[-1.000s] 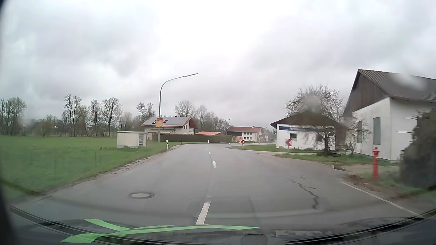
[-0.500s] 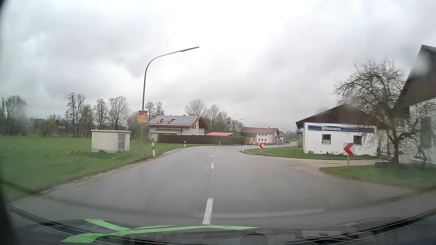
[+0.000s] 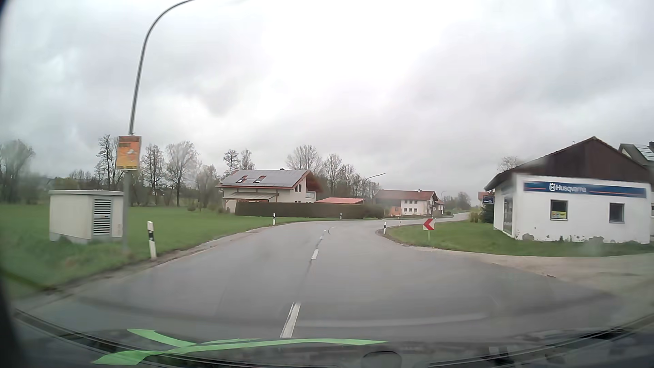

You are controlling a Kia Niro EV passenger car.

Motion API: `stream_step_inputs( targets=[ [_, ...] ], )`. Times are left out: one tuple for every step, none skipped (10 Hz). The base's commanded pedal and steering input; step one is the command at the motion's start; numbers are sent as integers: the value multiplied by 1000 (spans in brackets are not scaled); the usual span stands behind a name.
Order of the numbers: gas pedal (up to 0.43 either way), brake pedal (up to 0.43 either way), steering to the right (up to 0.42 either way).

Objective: Follow the waypoints while adhering to traffic rules and regulations

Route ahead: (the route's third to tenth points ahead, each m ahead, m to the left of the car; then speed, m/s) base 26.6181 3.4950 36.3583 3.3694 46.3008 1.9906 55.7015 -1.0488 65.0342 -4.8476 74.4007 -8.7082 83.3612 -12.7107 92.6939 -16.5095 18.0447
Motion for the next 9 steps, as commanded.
stream_step_inputs(
  targets=[
    [0,0,-5],
    [0,0,-5],
    [0,0,-5],
    [0,0,-4],
    [0,0,0],
    [0,0,3],
    [0,0,6],
    [8,0,11],
    [20,0,15]
  ],
)
